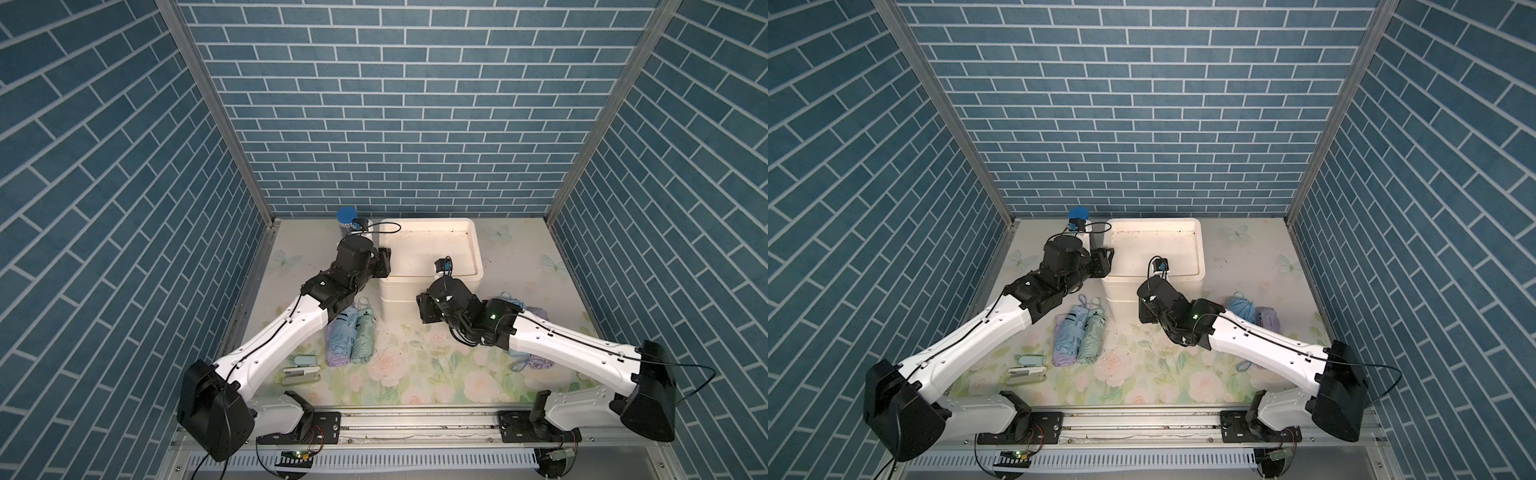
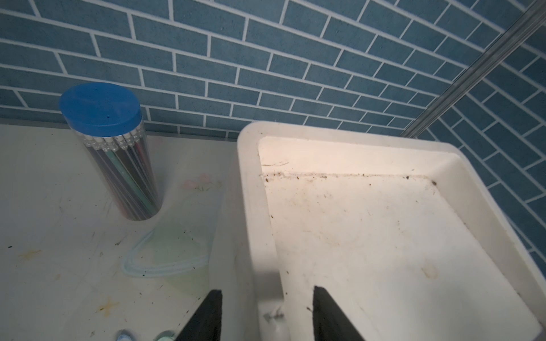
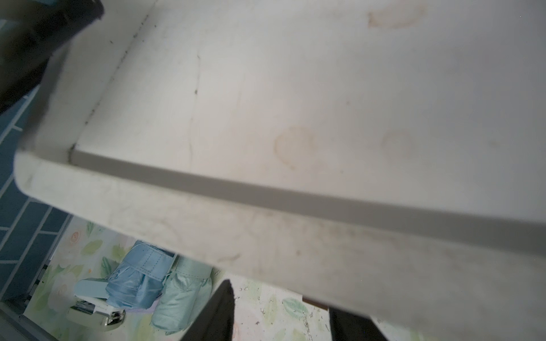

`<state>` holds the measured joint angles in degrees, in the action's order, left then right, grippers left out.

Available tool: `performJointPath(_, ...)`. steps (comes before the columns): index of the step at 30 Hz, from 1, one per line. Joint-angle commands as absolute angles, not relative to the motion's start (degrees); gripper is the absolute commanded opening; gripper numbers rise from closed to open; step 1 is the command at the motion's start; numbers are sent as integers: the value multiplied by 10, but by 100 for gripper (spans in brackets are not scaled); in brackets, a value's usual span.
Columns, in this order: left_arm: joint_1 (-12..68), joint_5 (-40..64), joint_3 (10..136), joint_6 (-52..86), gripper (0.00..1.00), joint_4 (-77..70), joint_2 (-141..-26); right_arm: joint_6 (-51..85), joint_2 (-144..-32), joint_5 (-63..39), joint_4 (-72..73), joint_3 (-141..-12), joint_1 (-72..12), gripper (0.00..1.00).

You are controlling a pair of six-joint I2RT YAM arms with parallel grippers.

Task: Place the umbrella in the drawer by color
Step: Open the drawer in the storage box.

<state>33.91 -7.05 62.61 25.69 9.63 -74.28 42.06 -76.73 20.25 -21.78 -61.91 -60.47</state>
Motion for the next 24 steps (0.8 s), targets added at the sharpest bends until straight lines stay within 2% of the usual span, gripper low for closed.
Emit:
performJointPath(1, 341, -65, 615, 259, 46, 95, -749, 434, -779, 246, -197, -630, -600, 51)
performJointPath(10, 341, -71, 615, 254, 34, 94, -761, 436, -804, 257, -212, -653, -581, 48)
performJointPath(16, 341, -78, 615, 245, 24, 97, -767, 423, -819, 252, -211, -670, -576, 29)
performJointPath(23, 342, -88, 617, 254, 10, 95, -777, 413, -808, 266, -217, -664, -572, 0)
performJointPath(24, 342, -92, 618, 258, 6, 97, -779, 411, -806, 260, -220, -665, -565, 0)
